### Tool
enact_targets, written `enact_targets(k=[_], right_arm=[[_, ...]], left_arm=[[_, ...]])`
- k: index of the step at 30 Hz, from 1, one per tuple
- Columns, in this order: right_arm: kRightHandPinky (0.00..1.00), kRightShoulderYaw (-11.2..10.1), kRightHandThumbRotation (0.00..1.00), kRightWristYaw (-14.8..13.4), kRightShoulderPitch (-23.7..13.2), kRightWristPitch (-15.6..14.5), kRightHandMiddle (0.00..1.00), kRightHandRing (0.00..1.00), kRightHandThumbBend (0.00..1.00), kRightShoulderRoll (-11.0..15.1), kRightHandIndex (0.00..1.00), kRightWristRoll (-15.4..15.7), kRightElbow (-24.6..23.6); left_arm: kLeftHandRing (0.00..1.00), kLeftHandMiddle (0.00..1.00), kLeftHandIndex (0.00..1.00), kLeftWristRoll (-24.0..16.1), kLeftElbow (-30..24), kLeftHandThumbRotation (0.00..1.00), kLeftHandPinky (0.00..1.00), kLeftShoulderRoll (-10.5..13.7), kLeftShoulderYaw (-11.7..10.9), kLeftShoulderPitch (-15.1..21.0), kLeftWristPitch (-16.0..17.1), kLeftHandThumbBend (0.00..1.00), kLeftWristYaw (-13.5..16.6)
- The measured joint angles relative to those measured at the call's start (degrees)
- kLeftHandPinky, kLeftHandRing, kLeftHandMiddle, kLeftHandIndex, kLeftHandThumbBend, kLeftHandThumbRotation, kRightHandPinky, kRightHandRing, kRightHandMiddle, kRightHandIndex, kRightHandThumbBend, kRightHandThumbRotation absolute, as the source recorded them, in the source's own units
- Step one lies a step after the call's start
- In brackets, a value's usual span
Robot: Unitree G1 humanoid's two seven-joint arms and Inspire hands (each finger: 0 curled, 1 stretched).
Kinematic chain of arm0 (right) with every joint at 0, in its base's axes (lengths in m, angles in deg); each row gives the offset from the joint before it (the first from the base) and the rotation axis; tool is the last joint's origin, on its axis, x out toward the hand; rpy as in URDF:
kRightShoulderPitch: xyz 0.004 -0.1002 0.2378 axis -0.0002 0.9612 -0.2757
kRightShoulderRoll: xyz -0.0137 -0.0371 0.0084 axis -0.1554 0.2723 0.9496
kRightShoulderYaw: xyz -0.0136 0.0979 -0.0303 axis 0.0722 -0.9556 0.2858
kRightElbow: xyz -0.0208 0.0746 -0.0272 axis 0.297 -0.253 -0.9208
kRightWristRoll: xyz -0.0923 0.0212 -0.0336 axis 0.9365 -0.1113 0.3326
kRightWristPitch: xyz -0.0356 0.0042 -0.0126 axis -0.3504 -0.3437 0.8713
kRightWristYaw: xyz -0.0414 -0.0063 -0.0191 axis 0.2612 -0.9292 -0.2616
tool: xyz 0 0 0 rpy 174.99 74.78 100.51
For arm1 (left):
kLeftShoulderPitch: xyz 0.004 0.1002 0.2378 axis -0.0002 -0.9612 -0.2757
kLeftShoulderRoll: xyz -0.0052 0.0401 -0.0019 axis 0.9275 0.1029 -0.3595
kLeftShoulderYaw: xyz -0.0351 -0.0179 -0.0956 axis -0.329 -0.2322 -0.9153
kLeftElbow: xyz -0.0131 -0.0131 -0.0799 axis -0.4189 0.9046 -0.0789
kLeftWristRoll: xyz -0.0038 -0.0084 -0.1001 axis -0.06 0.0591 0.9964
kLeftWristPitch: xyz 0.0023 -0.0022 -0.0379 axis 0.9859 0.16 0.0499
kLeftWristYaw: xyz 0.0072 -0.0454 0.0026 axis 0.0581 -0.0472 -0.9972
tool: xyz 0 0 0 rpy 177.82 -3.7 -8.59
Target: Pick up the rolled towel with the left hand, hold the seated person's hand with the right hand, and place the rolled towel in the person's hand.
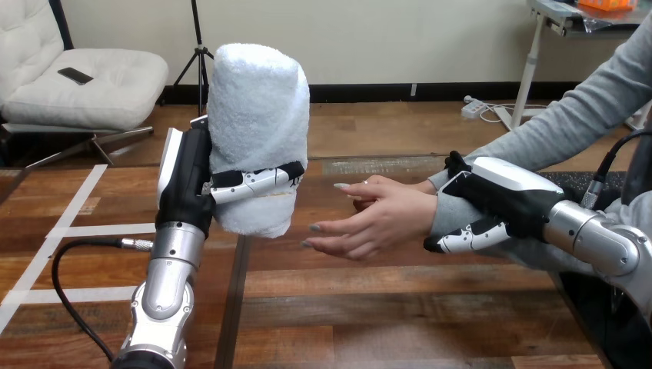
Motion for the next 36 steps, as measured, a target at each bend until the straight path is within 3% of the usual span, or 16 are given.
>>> enact_targets(k=[36], right_arm=[[0.35, -0.1, 0.38, 0.3, 0.0, -0.5, 0.42, 0.38, 0.66, 0.0, 0.44, 0.0, 0.0]], left_arm=[[0.34, 0.39, 0.41, -2.2, 0.0, 0.00, 0.30, 0.7, 0.8, 0.0, 0.3, 0.58, -1.0]])
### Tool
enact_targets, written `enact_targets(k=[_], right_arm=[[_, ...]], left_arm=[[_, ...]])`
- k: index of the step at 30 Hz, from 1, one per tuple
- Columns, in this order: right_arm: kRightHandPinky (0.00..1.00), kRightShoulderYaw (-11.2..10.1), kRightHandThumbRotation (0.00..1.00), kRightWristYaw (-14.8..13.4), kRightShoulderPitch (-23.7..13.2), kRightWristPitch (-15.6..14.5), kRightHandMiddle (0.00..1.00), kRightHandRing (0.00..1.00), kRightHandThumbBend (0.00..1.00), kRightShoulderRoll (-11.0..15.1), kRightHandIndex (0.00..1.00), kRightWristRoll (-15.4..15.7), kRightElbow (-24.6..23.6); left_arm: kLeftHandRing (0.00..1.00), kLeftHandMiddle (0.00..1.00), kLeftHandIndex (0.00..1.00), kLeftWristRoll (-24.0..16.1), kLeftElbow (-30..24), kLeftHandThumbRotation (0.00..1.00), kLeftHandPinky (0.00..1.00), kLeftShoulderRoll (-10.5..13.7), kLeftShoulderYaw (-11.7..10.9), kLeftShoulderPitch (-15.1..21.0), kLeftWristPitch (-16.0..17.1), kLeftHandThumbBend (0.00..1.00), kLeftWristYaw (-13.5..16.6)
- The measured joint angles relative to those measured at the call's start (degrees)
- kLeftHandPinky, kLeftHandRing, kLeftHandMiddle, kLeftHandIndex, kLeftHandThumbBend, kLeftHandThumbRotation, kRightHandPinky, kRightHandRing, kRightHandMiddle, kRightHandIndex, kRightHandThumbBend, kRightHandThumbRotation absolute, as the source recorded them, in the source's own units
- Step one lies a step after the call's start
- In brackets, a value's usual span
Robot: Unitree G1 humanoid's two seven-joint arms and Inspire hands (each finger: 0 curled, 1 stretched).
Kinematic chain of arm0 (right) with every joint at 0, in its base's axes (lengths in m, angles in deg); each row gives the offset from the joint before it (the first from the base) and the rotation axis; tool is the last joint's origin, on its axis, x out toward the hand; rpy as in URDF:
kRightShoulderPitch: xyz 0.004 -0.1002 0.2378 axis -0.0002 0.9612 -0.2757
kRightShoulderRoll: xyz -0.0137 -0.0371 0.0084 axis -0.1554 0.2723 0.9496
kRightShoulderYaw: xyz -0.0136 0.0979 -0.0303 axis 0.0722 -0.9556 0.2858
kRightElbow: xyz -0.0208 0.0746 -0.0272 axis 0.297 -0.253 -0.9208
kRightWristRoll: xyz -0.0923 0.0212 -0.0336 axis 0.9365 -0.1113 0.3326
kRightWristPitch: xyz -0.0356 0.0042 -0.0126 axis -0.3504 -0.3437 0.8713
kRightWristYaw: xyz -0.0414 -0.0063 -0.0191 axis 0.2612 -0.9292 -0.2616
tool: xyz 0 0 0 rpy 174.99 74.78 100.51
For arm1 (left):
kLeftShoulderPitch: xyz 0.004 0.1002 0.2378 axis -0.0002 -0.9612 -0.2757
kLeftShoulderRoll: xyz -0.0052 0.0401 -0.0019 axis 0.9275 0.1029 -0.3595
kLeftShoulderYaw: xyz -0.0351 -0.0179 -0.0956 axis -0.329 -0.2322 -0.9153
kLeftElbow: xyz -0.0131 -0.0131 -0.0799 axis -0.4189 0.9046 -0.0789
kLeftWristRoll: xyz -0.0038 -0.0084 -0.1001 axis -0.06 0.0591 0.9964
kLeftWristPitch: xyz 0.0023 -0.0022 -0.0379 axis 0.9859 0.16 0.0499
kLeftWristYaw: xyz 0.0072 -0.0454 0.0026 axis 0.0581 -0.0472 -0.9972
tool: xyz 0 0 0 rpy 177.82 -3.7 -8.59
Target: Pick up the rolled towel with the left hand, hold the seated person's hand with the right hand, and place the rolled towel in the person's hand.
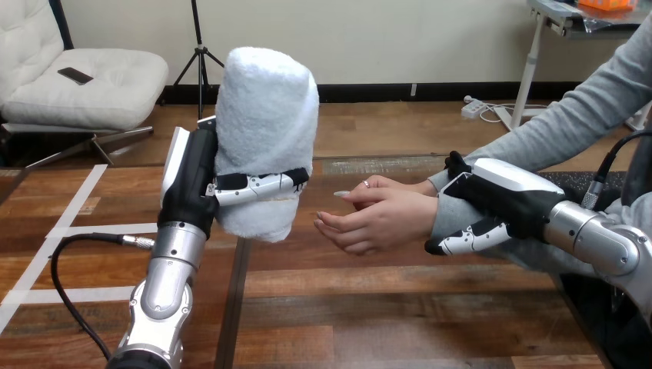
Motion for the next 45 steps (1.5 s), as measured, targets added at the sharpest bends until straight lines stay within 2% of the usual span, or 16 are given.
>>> enact_targets(k=[9, 32, 45], right_arm=[[0.34, 0.0, 0.37, 0.0, 0.0, 0.0, 0.42, 0.37, 0.64, 0.0, 0.43, 0.0, 0.0], [0.30, 0.0, 0.37, 0.1, 0.0, 0.0, 0.39, 0.34, 0.61, 0.0, 0.42, 0.0, 0.0], [0.30, 0.0, 0.37, 0.5, 0.0, 0.0, 0.39, 0.34, 0.61, 0.0, 0.41, -0.6, 0.0]], left_arm=[[0.33, 0.38, 0.41, -0.4, 0.0, 0.00, 0.30, 0.0, 1.2, 0.0, 0.0, 0.60, -0.5], [0.34, 0.39, 0.41, -2.4, 0.0, 0.00, 0.30, 0.1, 4.2, 0.0, 0.0, 0.62, -4.3], [0.35, 0.40, 0.41, -2.8, 0.3, 0.00, 0.30, 0.2, 4.9, 0.0, -0.1, 0.63, -4.5]])
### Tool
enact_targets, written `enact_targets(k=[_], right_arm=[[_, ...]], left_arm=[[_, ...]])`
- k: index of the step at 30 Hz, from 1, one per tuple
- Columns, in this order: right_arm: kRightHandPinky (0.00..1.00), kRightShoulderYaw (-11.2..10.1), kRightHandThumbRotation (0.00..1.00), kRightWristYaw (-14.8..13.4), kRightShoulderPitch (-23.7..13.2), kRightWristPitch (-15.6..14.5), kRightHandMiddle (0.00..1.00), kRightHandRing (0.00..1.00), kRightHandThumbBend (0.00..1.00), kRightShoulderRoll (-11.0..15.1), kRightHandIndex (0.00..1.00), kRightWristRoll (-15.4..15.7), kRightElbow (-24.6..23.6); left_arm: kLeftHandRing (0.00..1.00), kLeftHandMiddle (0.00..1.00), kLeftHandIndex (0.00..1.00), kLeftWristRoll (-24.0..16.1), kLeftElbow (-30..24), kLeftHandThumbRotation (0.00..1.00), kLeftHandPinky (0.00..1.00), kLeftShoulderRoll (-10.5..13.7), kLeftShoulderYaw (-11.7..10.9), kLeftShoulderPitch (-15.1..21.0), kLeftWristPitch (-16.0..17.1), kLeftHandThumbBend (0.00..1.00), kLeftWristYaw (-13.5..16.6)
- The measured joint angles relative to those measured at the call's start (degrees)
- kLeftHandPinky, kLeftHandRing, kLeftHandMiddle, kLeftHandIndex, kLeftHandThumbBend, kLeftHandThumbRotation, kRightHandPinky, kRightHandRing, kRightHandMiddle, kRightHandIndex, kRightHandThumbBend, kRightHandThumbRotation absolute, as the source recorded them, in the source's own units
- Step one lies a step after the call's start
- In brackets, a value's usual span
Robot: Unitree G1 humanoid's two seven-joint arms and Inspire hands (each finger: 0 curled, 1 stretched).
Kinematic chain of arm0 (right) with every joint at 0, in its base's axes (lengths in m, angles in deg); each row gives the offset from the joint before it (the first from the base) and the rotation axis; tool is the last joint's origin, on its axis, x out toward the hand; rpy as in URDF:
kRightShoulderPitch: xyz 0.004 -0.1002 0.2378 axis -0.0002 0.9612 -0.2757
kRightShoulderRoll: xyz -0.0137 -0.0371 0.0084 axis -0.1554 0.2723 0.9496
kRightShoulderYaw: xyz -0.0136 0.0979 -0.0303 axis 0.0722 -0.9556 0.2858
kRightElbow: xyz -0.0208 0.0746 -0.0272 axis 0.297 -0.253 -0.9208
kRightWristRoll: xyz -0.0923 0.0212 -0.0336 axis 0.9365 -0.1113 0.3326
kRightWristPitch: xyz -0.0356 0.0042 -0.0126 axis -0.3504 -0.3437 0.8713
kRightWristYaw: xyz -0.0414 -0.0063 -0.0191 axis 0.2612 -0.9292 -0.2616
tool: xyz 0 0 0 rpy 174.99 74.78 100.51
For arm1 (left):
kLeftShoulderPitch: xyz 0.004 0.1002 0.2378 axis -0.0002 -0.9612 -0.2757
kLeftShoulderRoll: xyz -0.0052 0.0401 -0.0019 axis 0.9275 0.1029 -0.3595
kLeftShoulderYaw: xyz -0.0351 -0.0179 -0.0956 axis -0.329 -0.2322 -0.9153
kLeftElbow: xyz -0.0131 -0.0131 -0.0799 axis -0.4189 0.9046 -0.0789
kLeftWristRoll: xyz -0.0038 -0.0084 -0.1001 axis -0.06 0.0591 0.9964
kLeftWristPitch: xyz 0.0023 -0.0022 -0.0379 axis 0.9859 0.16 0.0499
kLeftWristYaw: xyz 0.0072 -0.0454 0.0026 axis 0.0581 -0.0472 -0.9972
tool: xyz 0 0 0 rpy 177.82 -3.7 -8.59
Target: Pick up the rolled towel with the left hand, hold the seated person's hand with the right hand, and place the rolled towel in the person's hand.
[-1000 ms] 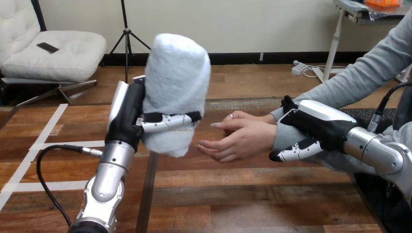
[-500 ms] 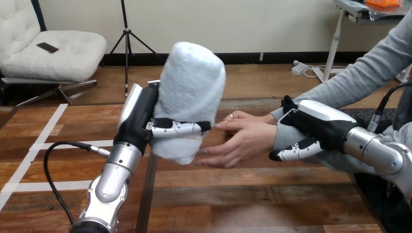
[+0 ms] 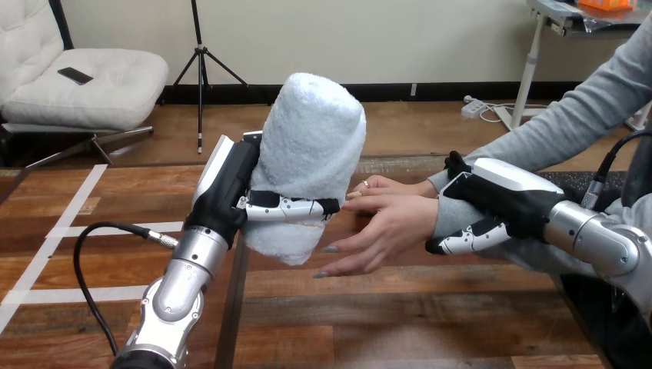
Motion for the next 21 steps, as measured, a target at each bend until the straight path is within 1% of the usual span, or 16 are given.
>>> enact_targets(k=[12, 21], right_arm=[[0.31, 0.0, 0.36, 0.2, 0.0, 0.0, 0.39, 0.34, 0.61, 0.0, 0.41, -0.1, 0.0], [0.30, 0.0, 0.36, 0.7, 0.0, 0.0, 0.39, 0.34, 0.61, 0.0, 0.41, -0.4, 0.0]], left_arm=[[0.35, 0.41, 0.42, -0.9, 0.9, 0.00, 0.30, 0.1, 1.1, -0.1, -0.2, 0.62, -0.2], [0.36, 0.41, 0.42, -1.3, 1.4, 0.00, 0.31, 0.0, 1.2, -0.1, -0.2, 0.61, -0.4]])
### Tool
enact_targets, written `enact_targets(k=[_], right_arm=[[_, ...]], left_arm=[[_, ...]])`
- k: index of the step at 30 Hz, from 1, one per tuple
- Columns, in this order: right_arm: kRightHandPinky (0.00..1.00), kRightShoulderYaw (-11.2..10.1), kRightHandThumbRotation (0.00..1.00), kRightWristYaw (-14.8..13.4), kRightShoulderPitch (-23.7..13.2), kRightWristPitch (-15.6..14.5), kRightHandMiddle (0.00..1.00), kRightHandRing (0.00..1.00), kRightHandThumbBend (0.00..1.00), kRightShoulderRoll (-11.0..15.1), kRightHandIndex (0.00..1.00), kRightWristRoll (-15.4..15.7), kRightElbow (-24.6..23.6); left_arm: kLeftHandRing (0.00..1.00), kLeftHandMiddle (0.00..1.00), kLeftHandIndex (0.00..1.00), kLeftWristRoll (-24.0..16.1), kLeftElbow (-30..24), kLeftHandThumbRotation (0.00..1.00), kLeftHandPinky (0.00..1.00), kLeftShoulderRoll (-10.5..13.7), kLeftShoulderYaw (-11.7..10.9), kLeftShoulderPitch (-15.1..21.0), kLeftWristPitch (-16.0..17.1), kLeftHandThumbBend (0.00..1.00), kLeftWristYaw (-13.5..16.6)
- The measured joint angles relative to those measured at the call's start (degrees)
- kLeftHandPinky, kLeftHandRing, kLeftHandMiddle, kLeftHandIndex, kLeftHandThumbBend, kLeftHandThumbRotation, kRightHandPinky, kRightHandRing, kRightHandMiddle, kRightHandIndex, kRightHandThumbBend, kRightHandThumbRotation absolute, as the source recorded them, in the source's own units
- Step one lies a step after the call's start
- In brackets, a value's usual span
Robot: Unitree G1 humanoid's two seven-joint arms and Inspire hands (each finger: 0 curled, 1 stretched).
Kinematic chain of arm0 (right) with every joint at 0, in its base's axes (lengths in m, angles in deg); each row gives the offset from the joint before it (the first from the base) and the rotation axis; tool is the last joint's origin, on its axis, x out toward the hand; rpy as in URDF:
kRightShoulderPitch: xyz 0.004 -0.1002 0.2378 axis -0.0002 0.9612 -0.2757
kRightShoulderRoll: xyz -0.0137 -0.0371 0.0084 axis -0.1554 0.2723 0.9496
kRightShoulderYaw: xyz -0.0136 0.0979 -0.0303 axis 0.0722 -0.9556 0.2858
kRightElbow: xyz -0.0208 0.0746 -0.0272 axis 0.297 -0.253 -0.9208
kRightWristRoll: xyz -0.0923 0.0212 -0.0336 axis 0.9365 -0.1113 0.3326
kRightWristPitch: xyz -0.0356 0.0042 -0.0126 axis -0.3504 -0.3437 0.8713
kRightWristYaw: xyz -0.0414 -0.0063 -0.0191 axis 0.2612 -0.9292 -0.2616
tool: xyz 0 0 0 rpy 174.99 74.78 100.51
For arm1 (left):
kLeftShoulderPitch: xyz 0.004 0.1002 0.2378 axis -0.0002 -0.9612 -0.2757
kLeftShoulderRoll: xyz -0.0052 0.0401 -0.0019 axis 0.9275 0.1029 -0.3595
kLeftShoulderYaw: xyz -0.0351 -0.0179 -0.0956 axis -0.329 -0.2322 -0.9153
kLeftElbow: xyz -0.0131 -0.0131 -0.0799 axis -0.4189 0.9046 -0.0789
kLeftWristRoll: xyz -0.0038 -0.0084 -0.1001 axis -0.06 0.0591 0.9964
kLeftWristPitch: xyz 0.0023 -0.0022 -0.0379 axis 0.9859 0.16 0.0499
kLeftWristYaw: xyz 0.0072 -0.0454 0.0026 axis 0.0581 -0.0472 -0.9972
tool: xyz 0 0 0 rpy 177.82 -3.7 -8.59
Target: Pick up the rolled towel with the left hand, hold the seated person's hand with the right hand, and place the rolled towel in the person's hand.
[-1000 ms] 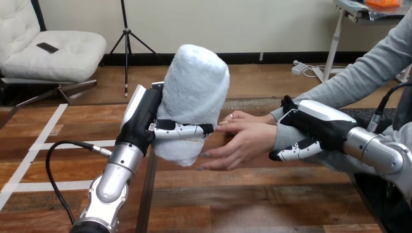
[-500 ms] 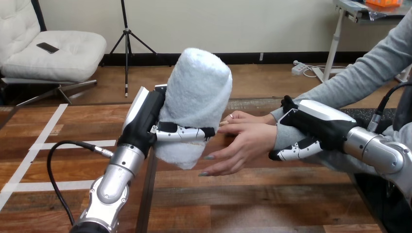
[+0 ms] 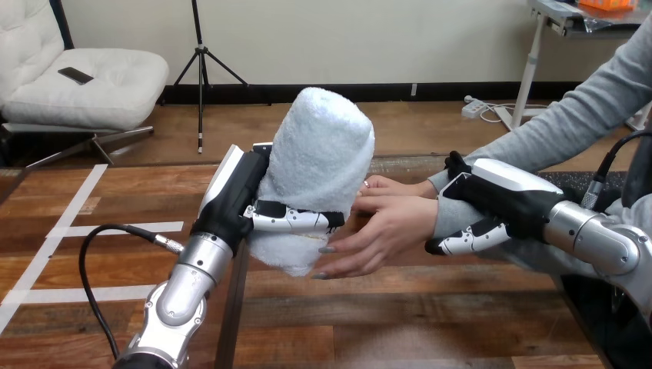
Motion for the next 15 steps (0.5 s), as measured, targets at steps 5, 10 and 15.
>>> enact_targets(k=[5, 10, 15], right_arm=[[0.30, 0.0, 0.36, 0.1, 0.0, 0.0, 0.38, 0.33, 0.61, 0.0, 0.40, 0.0, 0.0], [0.29, 0.0, 0.36, 0.4, 0.0, 0.0, 0.38, 0.33, 0.61, 0.0, 0.40, -0.1, 0.0], [0.30, 0.0, 0.36, 0.4, 0.0, 0.1, 0.38, 0.33, 0.61, 0.0, 0.40, -0.1, 0.0]], left_arm=[[0.35, 0.41, 0.42, -0.2, 0.0, 0.00, 0.30, -0.1, 0.0, 0.0, 0.0, 0.61, 0.1], [0.35, 0.41, 0.42, -0.1, 0.0, 0.00, 0.31, -0.3, 0.0, 0.0, 0.0, 0.61, 0.1], [0.36, 0.41, 0.42, -0.1, 0.0, 0.00, 0.31, -0.5, 0.0, 0.0, 0.0, 0.61, 0.3]])
